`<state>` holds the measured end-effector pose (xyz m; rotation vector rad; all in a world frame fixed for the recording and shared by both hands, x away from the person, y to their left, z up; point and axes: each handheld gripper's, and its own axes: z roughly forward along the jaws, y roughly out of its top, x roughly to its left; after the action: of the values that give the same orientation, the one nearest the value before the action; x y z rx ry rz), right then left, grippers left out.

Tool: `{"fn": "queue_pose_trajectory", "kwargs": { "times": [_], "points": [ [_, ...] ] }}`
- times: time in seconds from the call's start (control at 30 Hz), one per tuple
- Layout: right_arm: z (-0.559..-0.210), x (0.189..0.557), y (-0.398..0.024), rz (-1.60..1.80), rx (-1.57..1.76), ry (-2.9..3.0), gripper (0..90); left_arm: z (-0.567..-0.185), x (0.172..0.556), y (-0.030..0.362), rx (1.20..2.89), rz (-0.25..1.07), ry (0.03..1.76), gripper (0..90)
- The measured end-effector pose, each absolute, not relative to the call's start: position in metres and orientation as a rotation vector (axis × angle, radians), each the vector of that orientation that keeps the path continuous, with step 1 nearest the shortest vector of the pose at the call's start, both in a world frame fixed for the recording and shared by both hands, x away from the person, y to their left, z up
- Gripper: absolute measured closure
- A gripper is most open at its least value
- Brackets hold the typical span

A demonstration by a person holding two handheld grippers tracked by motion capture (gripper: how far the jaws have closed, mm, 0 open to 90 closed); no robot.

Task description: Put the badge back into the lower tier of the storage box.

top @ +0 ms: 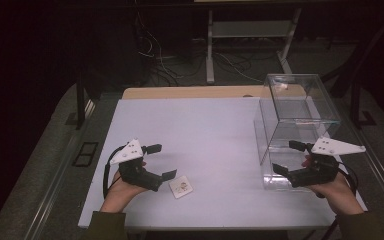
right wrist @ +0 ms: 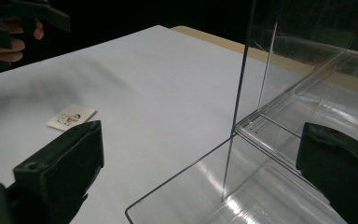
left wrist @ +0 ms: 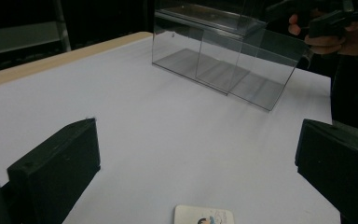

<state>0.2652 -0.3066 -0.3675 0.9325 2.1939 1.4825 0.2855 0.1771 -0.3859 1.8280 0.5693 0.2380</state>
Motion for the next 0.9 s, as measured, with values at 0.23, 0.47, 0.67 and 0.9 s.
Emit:
{"fn": "queue_pose_trajectory", "kwargs": {
  "times": [0.23, 0.47, 0.67, 0.9],
  "points": [
    [-0.364, 0.264, -0.301, 1.499, 0.921, 2.203, 0.4, -0.387, 0.284, 0.178, 1.823, 0.237, 0.564, 0.0],
    [-0.362, 0.264, -0.293, 1.518, 0.897, 2.216, 0.4, -0.386, 0.281, 0.179, 1.808, 0.24, 0.56, 0.0],
    [-0.362, 0.264, -0.285, 1.515, 0.881, 2.249, 0.4, -0.388, 0.28, 0.179, 1.809, 0.238, 0.56, 0.0],
    [-0.361, 0.265, -0.273, 1.536, 0.86, 2.267, 0.4, -0.388, 0.28, 0.181, 1.802, 0.238, 0.562, 0.0]
  ]
}}
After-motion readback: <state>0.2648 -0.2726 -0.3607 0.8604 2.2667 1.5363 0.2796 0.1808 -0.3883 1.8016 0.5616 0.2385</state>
